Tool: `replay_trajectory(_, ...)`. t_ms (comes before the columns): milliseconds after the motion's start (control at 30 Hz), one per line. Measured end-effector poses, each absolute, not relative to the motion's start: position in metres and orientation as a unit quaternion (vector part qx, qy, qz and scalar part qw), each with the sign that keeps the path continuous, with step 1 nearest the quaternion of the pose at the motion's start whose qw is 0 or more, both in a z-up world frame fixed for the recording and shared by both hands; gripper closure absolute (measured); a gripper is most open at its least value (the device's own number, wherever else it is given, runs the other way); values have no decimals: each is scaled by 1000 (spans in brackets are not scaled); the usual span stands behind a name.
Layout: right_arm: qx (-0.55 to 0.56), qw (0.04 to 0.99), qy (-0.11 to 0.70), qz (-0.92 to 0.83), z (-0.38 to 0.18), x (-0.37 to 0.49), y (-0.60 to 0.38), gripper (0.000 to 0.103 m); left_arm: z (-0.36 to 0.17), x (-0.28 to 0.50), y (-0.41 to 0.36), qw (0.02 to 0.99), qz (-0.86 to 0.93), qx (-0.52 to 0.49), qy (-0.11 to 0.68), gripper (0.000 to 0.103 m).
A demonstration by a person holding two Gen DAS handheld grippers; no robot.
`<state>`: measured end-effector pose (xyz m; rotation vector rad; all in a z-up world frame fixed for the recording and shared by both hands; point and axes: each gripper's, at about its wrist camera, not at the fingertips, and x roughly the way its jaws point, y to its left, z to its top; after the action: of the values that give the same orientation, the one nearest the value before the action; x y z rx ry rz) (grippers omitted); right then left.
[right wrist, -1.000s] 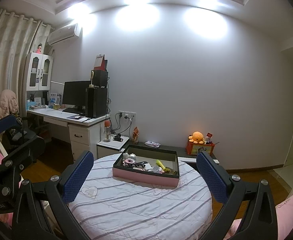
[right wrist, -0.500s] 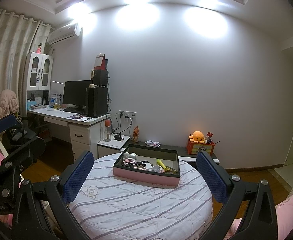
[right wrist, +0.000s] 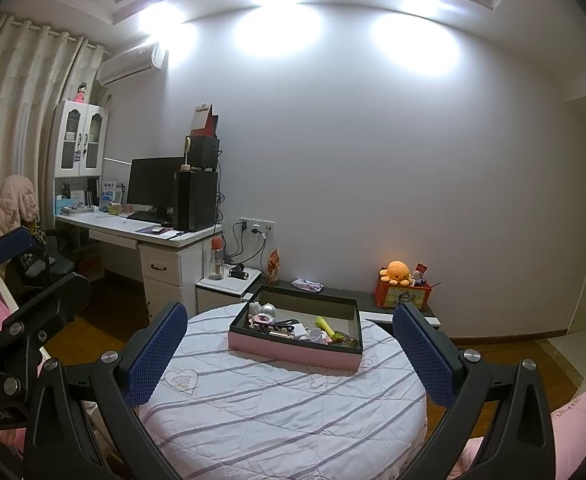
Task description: Organize rigid objects
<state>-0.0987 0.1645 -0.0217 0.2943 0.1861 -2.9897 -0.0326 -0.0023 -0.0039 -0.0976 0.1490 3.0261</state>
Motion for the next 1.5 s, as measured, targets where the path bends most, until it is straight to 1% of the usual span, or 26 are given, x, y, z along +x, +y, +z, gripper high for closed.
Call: replay_trajectory(1500,105,69,72,-989,-22,-103,162,0,-4,-31,-6,52,997,-32,54,0)
